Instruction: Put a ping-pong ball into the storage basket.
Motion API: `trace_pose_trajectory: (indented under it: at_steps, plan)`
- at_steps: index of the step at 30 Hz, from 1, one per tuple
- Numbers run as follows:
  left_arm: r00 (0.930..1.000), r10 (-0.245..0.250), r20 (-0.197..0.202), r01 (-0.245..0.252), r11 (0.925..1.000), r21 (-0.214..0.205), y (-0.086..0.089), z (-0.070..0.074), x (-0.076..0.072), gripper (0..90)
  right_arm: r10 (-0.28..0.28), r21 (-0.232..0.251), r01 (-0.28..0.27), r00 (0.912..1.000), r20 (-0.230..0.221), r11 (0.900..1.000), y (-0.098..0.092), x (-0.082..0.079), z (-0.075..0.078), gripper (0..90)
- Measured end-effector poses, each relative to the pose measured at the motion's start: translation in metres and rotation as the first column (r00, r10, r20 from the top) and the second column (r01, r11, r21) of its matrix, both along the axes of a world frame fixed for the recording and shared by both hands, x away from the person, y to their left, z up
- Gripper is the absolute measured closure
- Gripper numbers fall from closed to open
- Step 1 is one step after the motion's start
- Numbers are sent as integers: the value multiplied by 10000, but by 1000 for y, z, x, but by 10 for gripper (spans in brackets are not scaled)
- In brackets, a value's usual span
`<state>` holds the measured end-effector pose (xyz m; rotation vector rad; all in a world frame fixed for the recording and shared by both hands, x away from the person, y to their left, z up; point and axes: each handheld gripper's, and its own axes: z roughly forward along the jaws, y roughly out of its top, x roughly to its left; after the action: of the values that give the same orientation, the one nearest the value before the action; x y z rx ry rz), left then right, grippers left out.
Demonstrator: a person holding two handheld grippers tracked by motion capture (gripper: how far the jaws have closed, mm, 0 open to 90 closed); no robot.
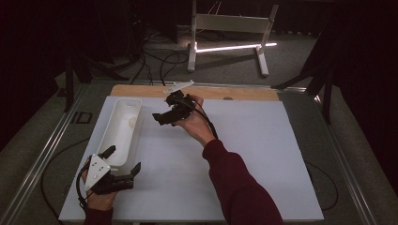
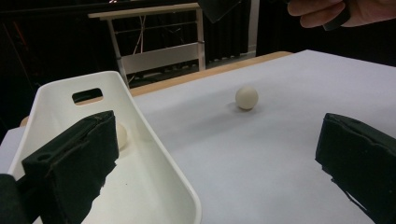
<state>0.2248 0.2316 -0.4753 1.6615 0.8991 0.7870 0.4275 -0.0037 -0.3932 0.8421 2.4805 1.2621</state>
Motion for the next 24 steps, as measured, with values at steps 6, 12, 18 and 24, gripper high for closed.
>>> trace_pose_trajectory:
  at_steps: [6, 12, 18, 24]
  plan:
    - [10000, 2, -18, -2, 10000, -8, 0, 0, 0, 2, -102, -39, 102, 9999, -35, 9999, -3, 2, -3, 78]
    - [10000, -2, -14, 2, 10000, -34, 0, 0, 0, 2, -197, -70, 196, 9998, -71, 9998, -6, 4, -5, 78]
    - [10000, -4, -17, 4, 10000, 2, 0, 0, 0, 2, -318, -115, 317, 9994, -120, 9994, -11, 6, -9, 79]
    - [10000, -1, -20, 1, 10000, 14, 0, 0, 0, 2, -427, -146, 425, 9990, -150, 9990, -15, 8, -12, 79]
